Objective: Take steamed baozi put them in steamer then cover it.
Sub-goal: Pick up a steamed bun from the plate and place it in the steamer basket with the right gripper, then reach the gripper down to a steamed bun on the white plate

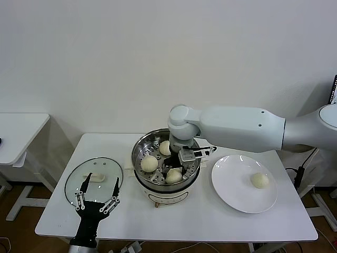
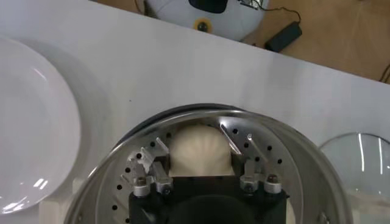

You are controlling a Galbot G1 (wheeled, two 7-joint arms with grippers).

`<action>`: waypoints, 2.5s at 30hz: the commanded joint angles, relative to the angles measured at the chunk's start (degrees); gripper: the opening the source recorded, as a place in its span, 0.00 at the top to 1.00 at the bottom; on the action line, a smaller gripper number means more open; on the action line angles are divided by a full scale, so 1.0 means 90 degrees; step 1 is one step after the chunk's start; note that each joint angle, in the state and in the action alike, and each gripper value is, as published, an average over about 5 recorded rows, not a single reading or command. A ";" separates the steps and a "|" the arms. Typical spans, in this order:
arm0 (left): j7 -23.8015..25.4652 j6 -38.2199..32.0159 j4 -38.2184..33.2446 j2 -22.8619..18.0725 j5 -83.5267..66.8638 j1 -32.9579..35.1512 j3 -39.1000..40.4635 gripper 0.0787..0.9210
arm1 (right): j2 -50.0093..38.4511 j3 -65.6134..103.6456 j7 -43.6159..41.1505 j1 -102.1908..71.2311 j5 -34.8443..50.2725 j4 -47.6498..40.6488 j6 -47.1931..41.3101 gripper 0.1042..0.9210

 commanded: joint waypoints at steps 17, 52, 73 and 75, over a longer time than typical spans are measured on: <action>-0.0013 0.0038 0.0014 0.0017 -0.0009 -0.0038 -0.0006 0.12 | -0.2052 0.1389 -0.1000 0.0568 0.2634 -0.0935 -0.2864 0.12; -0.0008 0.0039 0.0153 0.0025 0.0096 -0.0025 0.0009 0.12 | -0.3246 0.1867 -0.0453 -0.2747 0.1964 -0.3804 -0.4147 0.12; -0.0036 0.0017 0.0059 0.0009 0.0092 0.0029 -0.0018 0.12 | -0.2956 0.2071 -0.0049 -0.2990 0.2032 -0.3958 -0.4078 0.22; -0.0037 0.0014 0.0042 0.0025 0.0093 0.0023 -0.0020 0.12 | -0.3003 0.2070 -0.0066 -0.2965 0.2028 -0.3856 -0.4086 0.28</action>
